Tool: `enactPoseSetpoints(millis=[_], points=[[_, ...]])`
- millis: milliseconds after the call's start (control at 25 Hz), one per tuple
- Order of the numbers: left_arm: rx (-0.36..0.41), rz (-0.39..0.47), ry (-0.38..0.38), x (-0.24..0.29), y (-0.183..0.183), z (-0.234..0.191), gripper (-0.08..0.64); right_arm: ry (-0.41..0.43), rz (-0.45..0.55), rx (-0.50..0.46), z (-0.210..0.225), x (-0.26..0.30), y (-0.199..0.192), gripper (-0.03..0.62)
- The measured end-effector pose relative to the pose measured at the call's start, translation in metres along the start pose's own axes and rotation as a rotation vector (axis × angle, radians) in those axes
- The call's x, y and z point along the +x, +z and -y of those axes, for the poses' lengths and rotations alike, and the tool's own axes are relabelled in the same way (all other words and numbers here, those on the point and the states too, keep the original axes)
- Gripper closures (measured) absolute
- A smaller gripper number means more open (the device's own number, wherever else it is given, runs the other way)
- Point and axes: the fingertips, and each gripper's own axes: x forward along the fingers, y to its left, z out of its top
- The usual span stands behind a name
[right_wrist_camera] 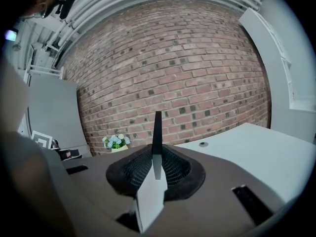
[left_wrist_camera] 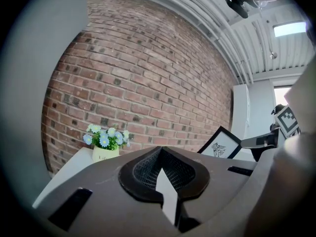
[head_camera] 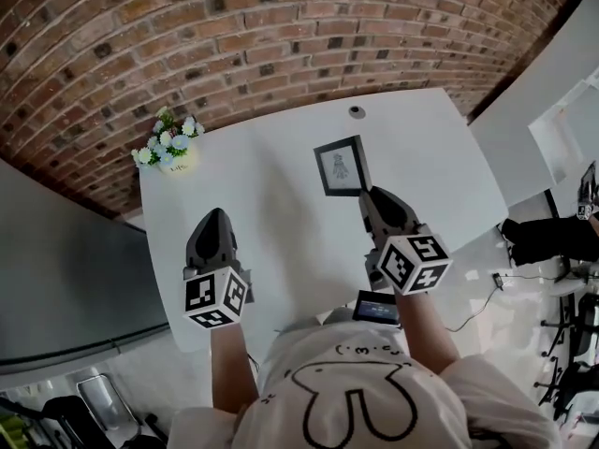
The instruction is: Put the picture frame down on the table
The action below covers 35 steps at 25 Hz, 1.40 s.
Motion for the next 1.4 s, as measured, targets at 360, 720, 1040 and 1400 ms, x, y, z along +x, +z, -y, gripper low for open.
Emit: enactPoseSetpoints(millis=[360, 720, 1040, 1400], points=[[-0.007, -0.080, 0.006, 0.007, -0.027, -0.011, 0.548, -0.008, -0.087, 0.045, 0.005, 0.017, -0.031, 0.531], [-0.024, -0.159, 0.050, -0.005, -0.057, -0.021, 0.548, 0.025, -0.194, 0.064, 0.004, 0.026, -0.066, 0.531], [-0.059, -0.213, 0.098, -0.020, -0.086, -0.018, 0.548, 0.056, -0.252, 0.070, 0.008, 0.033, -0.091, 0.531], [-0.068, -0.229, 0.102, -0.023, -0.095, -0.006, 0.548, 0.052, -0.266, 0.060, 0.019, 0.032, -0.097, 0.531]])
